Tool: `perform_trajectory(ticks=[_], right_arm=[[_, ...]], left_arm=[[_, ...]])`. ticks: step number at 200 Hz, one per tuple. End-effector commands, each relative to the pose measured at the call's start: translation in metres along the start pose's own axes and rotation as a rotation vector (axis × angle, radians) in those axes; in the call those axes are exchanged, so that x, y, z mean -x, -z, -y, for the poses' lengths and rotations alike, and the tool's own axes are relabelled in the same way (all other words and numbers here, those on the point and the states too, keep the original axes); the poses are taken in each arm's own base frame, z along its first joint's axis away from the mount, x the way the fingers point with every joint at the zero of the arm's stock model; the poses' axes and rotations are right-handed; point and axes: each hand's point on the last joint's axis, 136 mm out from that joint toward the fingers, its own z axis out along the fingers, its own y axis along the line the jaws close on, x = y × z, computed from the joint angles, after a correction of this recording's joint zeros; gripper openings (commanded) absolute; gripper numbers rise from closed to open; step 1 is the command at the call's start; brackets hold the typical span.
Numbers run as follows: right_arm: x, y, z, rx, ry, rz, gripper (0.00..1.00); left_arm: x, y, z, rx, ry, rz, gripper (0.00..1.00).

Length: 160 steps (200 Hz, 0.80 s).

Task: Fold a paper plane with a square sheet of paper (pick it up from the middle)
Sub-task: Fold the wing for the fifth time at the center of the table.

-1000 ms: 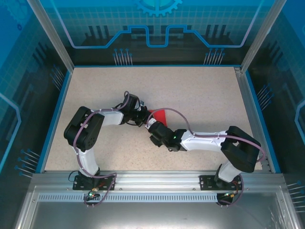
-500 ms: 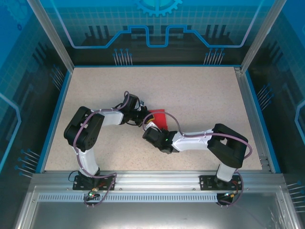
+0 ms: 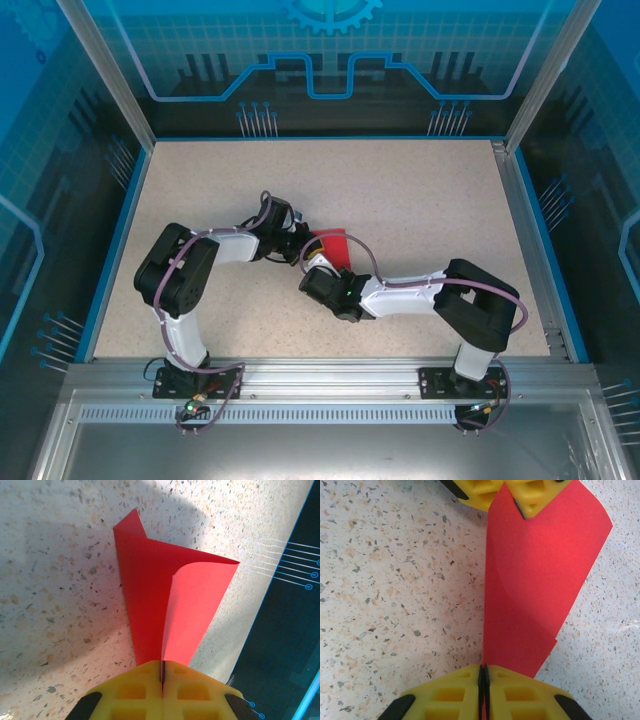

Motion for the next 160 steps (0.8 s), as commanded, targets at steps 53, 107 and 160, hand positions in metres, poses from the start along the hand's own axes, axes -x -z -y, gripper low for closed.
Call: perform_trajectory(ticks=[53, 107, 160], right_arm=[[0.001, -0.001, 0.002, 0.004, -0.02, 0.001, 0.01], [0.005, 0.008, -0.003, 0.234, -0.111, 0.064, 0.0], [0.007, 0.013, 0.001, 0.389, -0.156, 0.122, 0.0]], left_arm=[[-0.003, 0.009, 0.006, -0.004, 0.006, -0.002, 0.01], [-0.002, 0.02, 0.012, -0.001, -0.025, 0.037, 0.2], [-0.003, 0.015, 0.0, 0.046, -0.003, 0.022, 0.4]])
